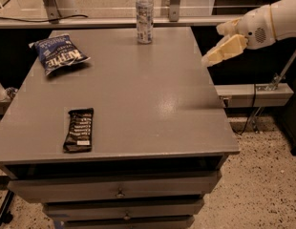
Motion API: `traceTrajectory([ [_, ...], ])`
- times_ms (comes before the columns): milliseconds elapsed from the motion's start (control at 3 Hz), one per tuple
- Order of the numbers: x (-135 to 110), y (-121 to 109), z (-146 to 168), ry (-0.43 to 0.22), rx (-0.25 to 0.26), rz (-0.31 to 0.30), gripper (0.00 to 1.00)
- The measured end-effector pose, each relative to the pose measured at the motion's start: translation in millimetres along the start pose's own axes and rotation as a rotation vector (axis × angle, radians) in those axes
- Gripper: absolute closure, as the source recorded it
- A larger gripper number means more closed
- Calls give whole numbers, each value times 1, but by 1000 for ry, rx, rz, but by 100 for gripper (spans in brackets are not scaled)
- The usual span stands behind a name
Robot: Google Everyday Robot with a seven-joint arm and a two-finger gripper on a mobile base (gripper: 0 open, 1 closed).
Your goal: Move blue plastic bottle near rxbar chocolate
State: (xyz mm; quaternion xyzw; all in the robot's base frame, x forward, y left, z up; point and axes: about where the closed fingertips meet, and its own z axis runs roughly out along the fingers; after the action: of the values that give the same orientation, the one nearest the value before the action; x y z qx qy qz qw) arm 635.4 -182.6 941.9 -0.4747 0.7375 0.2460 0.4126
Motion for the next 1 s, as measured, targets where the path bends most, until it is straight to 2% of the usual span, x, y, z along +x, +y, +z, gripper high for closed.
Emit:
traceTrajectory([
  [333, -7, -15, 17, -46, 27, -8, 0],
  [667, -21, -44, 47, -112, 54, -45, 0],
  [1000, -44, -73, 73, -187, 76, -109, 0],
])
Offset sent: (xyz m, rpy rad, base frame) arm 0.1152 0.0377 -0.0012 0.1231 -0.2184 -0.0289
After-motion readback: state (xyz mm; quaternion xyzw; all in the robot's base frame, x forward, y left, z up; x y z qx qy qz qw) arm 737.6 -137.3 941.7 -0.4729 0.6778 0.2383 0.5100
